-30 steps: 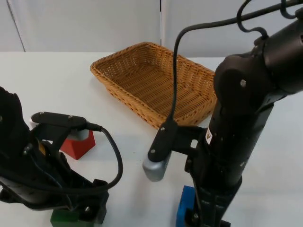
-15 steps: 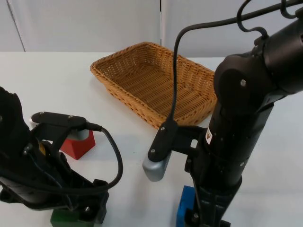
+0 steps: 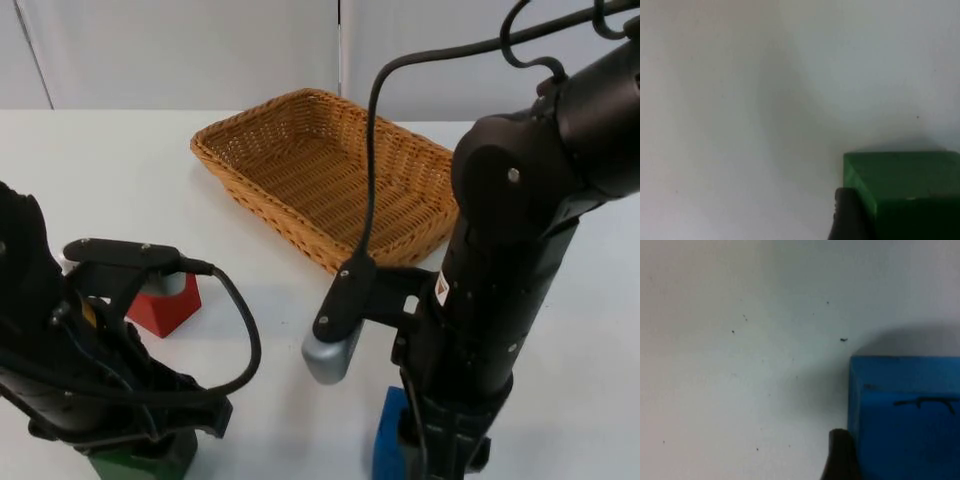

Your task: Pick up one cube with each hand and place exactly two cubes into the same basket, leaving the remaining cube outside.

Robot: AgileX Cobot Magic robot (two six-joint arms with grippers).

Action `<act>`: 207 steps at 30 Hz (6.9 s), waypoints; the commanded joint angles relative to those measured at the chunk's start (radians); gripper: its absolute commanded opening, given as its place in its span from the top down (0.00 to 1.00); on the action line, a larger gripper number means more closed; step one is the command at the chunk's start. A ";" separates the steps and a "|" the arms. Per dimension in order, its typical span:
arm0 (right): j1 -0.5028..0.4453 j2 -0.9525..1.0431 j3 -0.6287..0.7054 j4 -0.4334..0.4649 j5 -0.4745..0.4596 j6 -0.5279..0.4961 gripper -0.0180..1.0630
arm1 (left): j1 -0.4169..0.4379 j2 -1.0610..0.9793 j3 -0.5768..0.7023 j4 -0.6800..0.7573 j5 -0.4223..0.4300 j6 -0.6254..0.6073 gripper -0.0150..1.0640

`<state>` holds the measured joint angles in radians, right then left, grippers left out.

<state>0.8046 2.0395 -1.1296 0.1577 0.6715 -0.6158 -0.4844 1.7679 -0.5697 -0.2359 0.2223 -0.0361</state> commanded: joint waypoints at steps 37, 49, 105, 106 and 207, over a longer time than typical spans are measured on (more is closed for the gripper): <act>0.007 -0.515 -0.008 0.004 0.092 0.132 0.98 | -0.002 -0.659 0.005 0.049 0.262 0.005 0.99; 0.007 -0.515 -0.008 0.004 0.072 0.162 0.98 | -0.002 -0.659 0.005 0.055 0.262 0.005 0.99; -0.250 -0.327 -0.189 0.005 -0.042 0.313 0.98 | 0.038 -0.208 -0.492 0.222 0.157 0.036 0.99; -0.252 -0.300 -0.207 0.004 -0.042 0.313 0.98 | 0.054 -0.181 -0.515 0.220 0.160 0.036 0.99; -0.274 -0.173 -0.586 0.000 -0.055 0.282 0.32 | 0.267 0.177 -1.133 -0.464 0.448 0.809 0.16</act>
<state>0.5334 1.9050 -1.7093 0.1582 0.5888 -0.3318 -0.2189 1.9820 -1.6963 -0.7119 0.6408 0.7813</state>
